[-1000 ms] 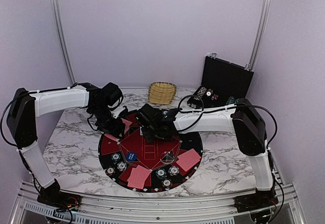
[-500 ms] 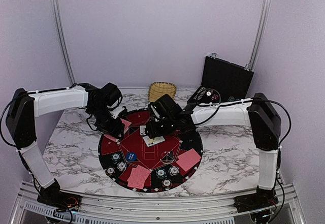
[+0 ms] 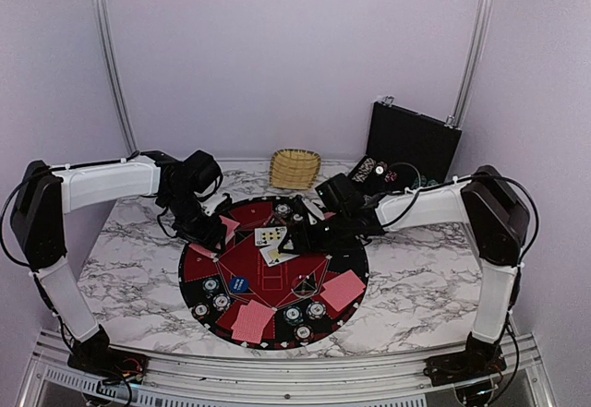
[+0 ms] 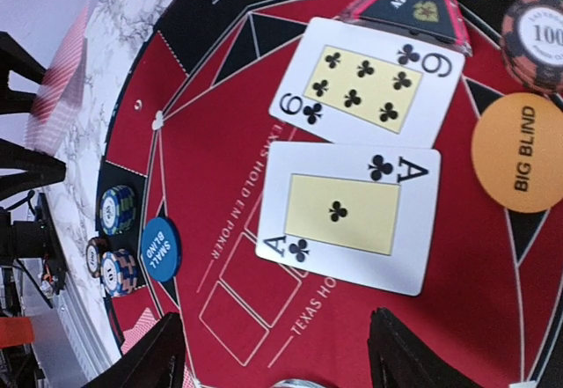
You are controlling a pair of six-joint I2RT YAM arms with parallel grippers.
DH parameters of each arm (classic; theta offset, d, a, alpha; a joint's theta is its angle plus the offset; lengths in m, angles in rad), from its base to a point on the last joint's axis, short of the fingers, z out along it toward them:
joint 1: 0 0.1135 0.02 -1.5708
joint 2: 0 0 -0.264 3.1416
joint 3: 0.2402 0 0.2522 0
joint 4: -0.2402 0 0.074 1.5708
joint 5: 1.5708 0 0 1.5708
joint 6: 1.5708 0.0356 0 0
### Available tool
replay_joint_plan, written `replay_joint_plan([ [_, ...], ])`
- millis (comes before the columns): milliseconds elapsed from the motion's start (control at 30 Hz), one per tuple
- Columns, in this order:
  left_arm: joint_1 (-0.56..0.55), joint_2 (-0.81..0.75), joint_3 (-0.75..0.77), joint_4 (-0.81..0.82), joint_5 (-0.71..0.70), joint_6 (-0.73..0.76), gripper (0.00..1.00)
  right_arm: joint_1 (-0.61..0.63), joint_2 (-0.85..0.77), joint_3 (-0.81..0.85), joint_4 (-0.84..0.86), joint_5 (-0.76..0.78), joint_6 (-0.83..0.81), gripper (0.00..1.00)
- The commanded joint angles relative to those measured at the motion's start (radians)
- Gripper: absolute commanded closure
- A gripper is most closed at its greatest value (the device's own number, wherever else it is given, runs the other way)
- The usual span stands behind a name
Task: Distribute texas hold em gaming equipment
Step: Adjust the poker card in the community card area.
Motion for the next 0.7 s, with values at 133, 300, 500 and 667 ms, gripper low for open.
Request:
replay_joint_plan([
  [133, 0.005, -0.037, 0.002, 0.007, 0.017, 0.013, 0.58, 0.058, 0.059, 0.043, 0.084, -0.052, 0.042, 0.30],
  [300, 0.005, -0.038, -0.001, 0.007, 0.018, 0.012, 0.58, 0.086, 0.092, 0.060, 0.080, -0.040, 0.052, 0.30],
  [500, 0.005, -0.043, -0.005, 0.008, 0.020, 0.014, 0.58, 0.097, 0.134, 0.087, 0.077, -0.008, 0.060, 0.30],
  [667, 0.005, -0.045, -0.007, 0.010, 0.019, 0.017, 0.58, 0.104, 0.170, 0.125, 0.071, 0.009, 0.069, 0.30],
])
